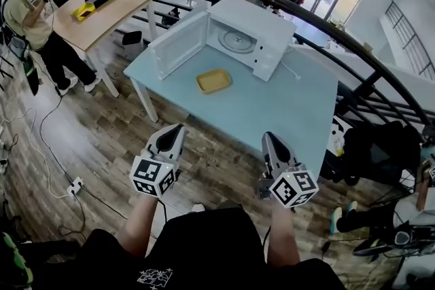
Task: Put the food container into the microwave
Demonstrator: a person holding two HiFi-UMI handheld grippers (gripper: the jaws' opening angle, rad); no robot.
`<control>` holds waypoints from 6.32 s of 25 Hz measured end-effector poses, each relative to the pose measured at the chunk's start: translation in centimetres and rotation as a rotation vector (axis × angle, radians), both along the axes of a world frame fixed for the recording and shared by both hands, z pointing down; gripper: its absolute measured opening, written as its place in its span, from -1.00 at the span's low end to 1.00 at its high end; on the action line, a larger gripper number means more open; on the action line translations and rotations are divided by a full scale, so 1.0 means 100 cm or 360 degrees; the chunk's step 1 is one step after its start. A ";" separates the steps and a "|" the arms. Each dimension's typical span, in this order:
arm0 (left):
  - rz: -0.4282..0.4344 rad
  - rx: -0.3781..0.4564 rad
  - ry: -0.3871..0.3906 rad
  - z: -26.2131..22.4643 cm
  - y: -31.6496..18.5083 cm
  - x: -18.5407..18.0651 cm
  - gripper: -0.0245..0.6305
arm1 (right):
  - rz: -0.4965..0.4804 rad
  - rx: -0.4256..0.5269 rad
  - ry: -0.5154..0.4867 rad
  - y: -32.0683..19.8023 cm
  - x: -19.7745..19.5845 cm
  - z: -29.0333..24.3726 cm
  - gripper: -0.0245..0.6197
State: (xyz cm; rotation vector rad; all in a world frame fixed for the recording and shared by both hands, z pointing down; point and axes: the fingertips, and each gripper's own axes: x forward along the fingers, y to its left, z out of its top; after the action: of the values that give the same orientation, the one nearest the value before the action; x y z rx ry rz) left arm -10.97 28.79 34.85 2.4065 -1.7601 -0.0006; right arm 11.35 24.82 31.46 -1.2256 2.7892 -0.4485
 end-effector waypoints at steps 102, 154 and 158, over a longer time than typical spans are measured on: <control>-0.0396 -0.0839 0.0261 0.215 -0.320 -0.045 -0.90 | -0.0652 -0.0469 0.0223 -0.332 -0.124 0.160 -0.90; -0.0681 -0.1259 0.0876 0.314 -0.347 -0.079 -0.66 | -0.0568 -0.0665 0.0297 -0.360 -0.141 0.212 -0.90; -0.0664 -0.1249 0.0978 0.314 -0.348 -0.079 -0.70 | -0.0562 -0.0671 0.0296 -0.360 -0.142 0.213 -0.90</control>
State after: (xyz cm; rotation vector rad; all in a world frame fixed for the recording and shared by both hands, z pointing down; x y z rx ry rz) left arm -18.85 -5.97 66.29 1.2905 -1.5234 -0.0753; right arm -2.88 -11.19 52.79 -0.8548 3.1926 -1.0412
